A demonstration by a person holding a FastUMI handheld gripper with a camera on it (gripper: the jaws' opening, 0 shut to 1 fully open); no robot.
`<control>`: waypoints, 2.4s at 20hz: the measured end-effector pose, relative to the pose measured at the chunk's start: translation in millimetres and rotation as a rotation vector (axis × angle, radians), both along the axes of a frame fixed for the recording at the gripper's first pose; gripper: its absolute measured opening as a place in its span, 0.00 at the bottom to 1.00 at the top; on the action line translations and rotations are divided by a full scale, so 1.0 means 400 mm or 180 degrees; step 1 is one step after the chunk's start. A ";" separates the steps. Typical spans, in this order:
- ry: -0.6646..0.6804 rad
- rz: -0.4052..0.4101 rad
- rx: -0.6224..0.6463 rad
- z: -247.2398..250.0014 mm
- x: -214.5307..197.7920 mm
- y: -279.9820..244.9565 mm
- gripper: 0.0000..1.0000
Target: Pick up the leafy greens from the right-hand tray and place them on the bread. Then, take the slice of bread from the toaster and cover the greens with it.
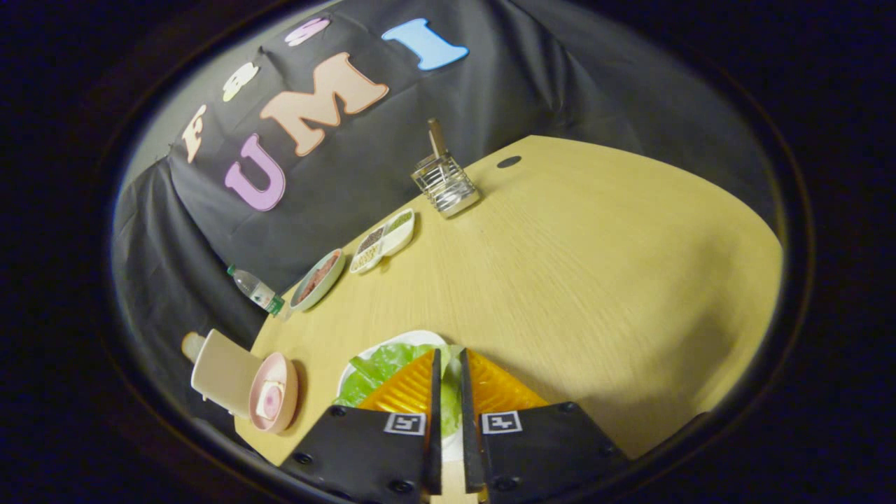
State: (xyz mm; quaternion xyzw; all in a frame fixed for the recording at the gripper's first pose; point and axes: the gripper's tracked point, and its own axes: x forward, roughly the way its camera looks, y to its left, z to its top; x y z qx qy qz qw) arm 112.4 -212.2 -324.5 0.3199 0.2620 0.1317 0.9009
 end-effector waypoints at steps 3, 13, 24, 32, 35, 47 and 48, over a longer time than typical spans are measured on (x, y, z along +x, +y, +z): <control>0.0004 -0.0088 -0.0013 0.002 0.005 -0.010 0.16; 0.0008 -0.0275 -0.0093 0.005 0.017 -0.022 0.07; -0.0248 -0.0277 -0.0147 0.129 -0.011 -0.003 0.03; -0.0619 -0.0004 -0.0216 0.314 -0.068 0.129 0.03; -0.0767 0.0092 -0.0299 0.392 -0.095 0.198 0.03; -0.1086 0.0707 -0.0197 0.596 -0.274 0.709 0.03; -0.1081 0.0733 -0.0166 0.596 -0.284 0.748 0.03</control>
